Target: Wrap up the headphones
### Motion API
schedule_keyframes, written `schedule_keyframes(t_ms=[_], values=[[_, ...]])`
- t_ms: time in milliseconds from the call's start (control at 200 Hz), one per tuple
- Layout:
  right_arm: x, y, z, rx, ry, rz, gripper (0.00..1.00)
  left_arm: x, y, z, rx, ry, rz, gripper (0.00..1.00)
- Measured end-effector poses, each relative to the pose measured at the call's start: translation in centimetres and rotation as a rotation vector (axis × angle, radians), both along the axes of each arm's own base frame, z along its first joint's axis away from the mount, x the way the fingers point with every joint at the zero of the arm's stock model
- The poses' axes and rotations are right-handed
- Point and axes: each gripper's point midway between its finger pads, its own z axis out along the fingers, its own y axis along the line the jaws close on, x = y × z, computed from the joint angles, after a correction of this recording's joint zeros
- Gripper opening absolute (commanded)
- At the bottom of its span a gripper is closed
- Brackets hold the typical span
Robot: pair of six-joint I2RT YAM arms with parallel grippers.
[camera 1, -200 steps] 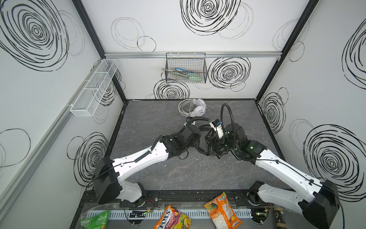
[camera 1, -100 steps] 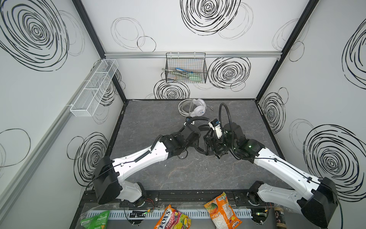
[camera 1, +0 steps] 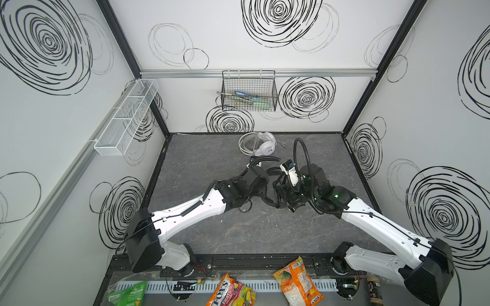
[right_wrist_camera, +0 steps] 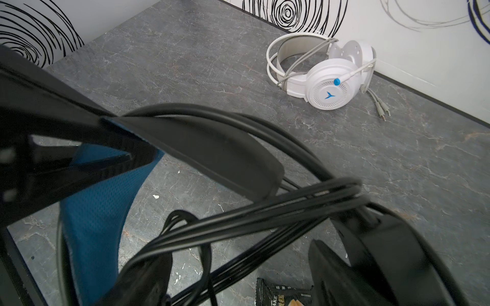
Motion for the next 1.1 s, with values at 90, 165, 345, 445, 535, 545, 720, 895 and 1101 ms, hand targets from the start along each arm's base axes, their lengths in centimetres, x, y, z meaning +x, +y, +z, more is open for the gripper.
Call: schedule_keyframes(t_ms=[90, 165, 345, 445, 535, 545, 720, 895, 1101], values=[[-0.1, 0.0, 0.1, 0.002, -0.002, 0.004, 0.85, 0.1, 0.0, -0.1, -0.006, 0.002, -0.003, 0.00], [-0.2, 0.0, 0.1, 0.005, -0.004, 0.008, 0.83, 0.2, 0.0, -0.2, -0.008, 0.004, -0.005, 0.00], [-0.9, 0.0, -1.6, 0.018, 0.024, 0.019, 0.80, 0.0, -0.1, -1.6, 0.030, 0.032, -0.017, 0.00], [-1.2, 0.0, -2.3, 0.029, 0.048, 0.018, 0.81, -0.2, -0.2, -2.1, 0.047, 0.045, -0.021, 0.00], [-1.2, 0.1, -2.2, 0.037, 0.052, 0.017, 0.82, -0.2, -0.1, -2.2, 0.051, 0.046, -0.019, 0.00], [-1.2, 0.1, -2.2, 0.037, 0.052, 0.017, 0.82, -0.2, -0.1, -2.2, 0.052, 0.046, -0.019, 0.00], [-1.2, 0.1, -2.3, 0.035, 0.053, 0.012, 0.83, -0.2, -0.1, -2.2, 0.052, 0.045, -0.018, 0.00], [-1.5, -0.2, -2.1, 0.034, 0.058, 0.015, 0.81, -0.2, -0.1, -2.2, 0.052, 0.044, -0.018, 0.00], [-1.9, -0.5, -1.9, 0.029, 0.062, 0.014, 0.82, -0.3, -0.4, -2.1, 0.045, 0.042, -0.026, 0.00]])
